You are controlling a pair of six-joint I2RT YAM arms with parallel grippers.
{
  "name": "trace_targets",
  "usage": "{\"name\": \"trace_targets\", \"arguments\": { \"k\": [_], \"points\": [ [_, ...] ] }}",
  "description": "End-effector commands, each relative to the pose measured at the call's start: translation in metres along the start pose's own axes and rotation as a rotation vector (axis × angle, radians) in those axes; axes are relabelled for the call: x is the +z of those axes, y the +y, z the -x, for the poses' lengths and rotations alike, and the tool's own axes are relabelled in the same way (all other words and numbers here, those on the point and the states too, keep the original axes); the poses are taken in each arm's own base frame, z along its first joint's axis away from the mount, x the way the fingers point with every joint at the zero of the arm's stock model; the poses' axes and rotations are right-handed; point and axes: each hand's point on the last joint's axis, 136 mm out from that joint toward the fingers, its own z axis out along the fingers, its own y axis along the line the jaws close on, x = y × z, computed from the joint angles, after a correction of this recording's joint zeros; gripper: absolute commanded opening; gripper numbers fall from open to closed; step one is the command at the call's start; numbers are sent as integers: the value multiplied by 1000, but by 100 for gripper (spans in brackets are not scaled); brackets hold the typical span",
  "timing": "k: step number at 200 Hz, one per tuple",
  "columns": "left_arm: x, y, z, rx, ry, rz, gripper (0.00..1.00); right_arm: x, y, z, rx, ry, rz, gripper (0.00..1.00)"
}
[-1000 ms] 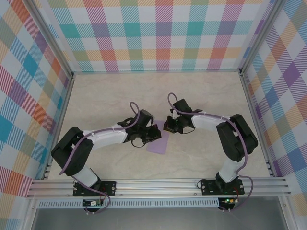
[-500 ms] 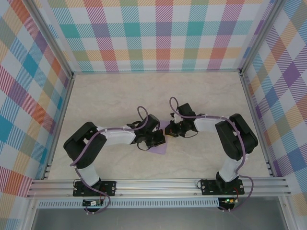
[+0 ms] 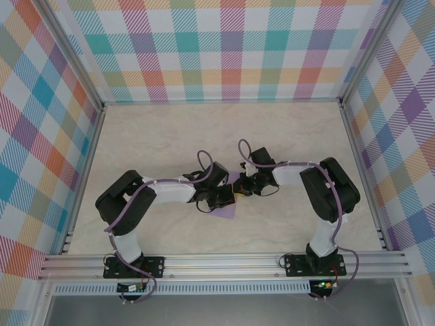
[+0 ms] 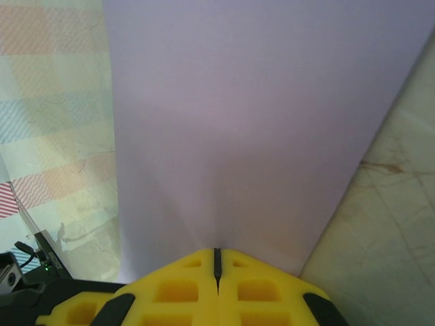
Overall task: Fold a paper plane with a square sheet of paper (pick it up from the middle)
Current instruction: First fold in half a square sheet of paper at the center of the table.
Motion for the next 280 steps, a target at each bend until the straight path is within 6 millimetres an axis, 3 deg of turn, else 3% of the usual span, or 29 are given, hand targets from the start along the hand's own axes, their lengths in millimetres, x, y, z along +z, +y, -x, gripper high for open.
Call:
{"name": "trace_targets", "arguments": {
  "k": [1, 63, 130, 193, 222, 249, 280],
  "points": [
    [3, 5, -4, 29, 16, 58, 0, 4, -1, 3, -28, 9, 0, 0],
    [4, 30, -15, 8, 56, 160, 0, 3, -8, 20, -29, -13, 3, 0],
    [4, 64, -35, -33, 103, 244, 0, -2, -32, 78, 34, -86, -20, 0],
    [3, 63, -34, -32, 95, 238, 0, -20, -30, 123, 28, -155, -43, 0],
    [4, 53, -27, -7, 86, 216, 0, -43, -2, 119, -14, -189, 24, 0],
    [2, 36, -17, 38, 67, 188, 0, -58, 17, 94, -36, -203, 100, 0],
    [1, 20, -11, 68, 60, 154, 0, -41, 25, 57, -33, -105, 153, 0]
  ]
}}
